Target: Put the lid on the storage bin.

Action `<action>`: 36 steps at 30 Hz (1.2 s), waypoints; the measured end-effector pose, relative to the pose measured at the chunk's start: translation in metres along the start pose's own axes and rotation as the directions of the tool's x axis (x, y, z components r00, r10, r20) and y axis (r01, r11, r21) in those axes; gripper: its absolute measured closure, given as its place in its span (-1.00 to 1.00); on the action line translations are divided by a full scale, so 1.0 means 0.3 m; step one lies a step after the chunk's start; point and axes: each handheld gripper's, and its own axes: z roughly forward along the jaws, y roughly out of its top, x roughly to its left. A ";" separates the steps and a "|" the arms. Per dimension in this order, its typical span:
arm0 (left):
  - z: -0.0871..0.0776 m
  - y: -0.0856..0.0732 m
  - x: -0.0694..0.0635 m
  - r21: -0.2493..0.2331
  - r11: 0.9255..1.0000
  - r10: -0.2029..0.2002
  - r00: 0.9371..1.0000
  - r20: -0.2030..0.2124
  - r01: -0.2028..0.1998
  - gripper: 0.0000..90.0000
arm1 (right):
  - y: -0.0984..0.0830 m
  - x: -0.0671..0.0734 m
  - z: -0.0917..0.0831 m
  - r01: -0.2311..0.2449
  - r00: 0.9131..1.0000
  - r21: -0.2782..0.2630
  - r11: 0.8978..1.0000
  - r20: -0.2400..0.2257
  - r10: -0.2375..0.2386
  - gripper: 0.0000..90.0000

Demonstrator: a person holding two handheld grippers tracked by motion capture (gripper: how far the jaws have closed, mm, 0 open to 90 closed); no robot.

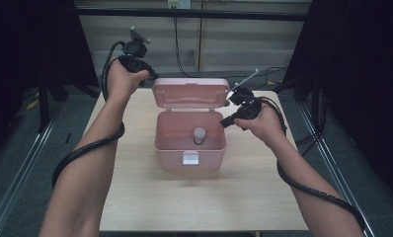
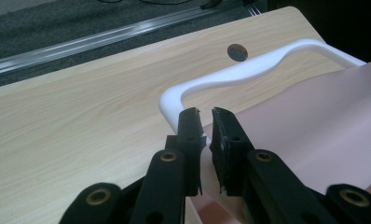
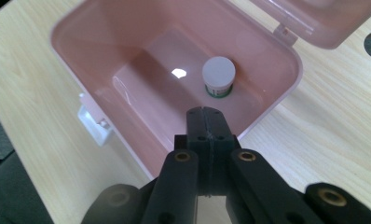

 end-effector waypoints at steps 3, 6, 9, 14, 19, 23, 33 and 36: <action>0.001 -0.011 -0.002 -0.001 1.000 -0.006 1.000 0.003 0.006 0.82 | 0.006 0.000 -0.018 -0.002 1.000 -0.015 1.000 -0.004 0.002 1.00; 0.000 -0.018 -0.005 0.002 1.000 -0.005 1.000 0.005 0.005 0.82 | 0.007 0.000 -0.026 0.002 1.000 -0.021 1.000 -0.004 -0.002 1.00; 0.001 -0.024 -0.008 0.011 1.000 0.001 1.000 0.008 -0.002 0.82 | 0.007 0.000 -0.025 -0.001 1.000 -0.019 1.000 -0.002 0.001 1.00; 0.008 -0.038 -0.010 0.027 1.000 -0.007 1.000 0.019 0.006 0.83 | 0.012 0.002 -0.027 -0.003 1.000 -0.026 1.000 0.001 0.003 1.00; 0.012 -0.054 -0.005 0.033 0.999 -0.011 1.000 0.023 0.011 0.83 | 0.017 0.007 -0.034 0.004 1.000 -0.035 0.999 0.003 -0.004 1.00; 0.015 -0.067 -0.004 0.034 0.999 -0.018 0.999 0.028 0.017 0.85 | 0.009 0.008 -0.034 0.016 1.000 -0.039 0.999 0.000 -0.016 1.00; 0.025 -0.097 -0.007 0.052 0.999 -0.013 0.999 0.029 0.011 0.86 | -0.006 0.018 -0.033 0.025 1.000 -0.053 0.998 -0.008 -0.025 1.00; 0.029 -0.106 -0.013 0.058 0.998 -0.006 1.000 0.030 0.004 0.86 | -0.016 0.020 -0.026 0.037 0.999 -0.046 0.998 -0.006 -0.037 1.00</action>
